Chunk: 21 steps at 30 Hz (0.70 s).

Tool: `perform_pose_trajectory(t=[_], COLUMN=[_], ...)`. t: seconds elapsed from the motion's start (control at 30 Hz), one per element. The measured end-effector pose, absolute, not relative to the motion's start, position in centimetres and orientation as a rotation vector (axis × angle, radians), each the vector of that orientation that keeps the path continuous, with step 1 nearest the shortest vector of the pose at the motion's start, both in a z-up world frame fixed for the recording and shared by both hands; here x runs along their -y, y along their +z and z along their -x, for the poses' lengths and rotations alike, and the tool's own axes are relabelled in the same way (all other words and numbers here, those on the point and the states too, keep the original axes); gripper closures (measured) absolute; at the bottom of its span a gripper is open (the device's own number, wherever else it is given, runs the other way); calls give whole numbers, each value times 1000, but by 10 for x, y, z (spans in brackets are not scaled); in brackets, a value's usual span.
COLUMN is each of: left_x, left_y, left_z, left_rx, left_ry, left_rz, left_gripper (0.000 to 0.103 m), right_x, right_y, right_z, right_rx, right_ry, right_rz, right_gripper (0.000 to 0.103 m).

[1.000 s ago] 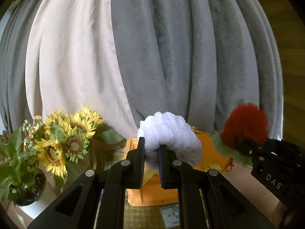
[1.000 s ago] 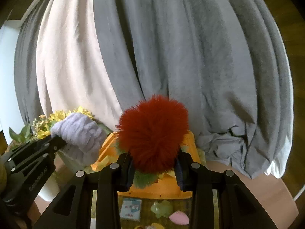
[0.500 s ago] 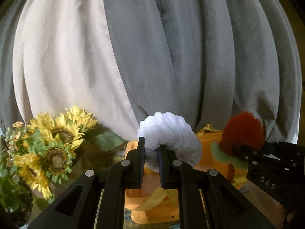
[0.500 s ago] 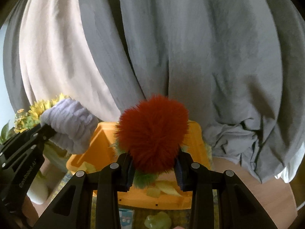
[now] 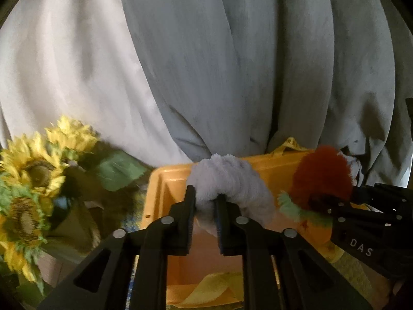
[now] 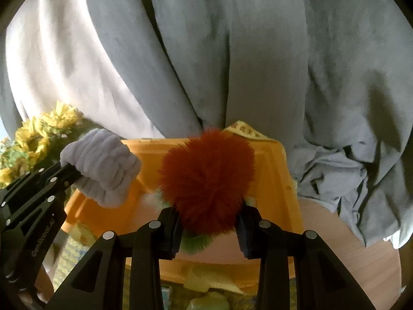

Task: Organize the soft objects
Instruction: 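Open both tools to drop the sock and pompom into the crate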

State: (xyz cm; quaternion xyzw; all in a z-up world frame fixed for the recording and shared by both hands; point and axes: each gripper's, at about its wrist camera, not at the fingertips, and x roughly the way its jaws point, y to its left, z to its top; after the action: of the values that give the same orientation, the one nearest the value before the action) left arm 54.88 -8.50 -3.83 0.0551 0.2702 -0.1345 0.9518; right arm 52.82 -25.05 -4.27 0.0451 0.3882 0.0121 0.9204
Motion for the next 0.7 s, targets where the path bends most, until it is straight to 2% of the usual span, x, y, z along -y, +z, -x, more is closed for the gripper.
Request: perform_pose_trajectory(t=[0.07, 0.1, 0.2, 0.33, 0.4, 0.7], left_x=[86, 86, 85, 82, 83, 88], left_y=[-43, -45, -48, -47, -47, -48], left_z=[-555, -555, -556, -555, -556, -561], left_rx=[-580, -588, -609, -650, -681, -791], left_ry=[-277, -273, -269, -256, -249, -187], left_rz=[-109, -109, -110, -107, -116, -226], left_gripper=[66, 60, 52, 35, 18, 11], right_x=[251, 252, 254, 255, 256, 255], right_y=[-47, -49, -51, -50, -48, -31], right_z=[-534, -537, -539, -538, -537, -525], right_rx=[-819, -831, -837, -826, -821, -776], right_ry=[24, 23, 14, -4, -12, -68], right_rz=[-95, -99, -100, -83, -78, -25], right_gripper=[64, 59, 40, 38, 35, 34])
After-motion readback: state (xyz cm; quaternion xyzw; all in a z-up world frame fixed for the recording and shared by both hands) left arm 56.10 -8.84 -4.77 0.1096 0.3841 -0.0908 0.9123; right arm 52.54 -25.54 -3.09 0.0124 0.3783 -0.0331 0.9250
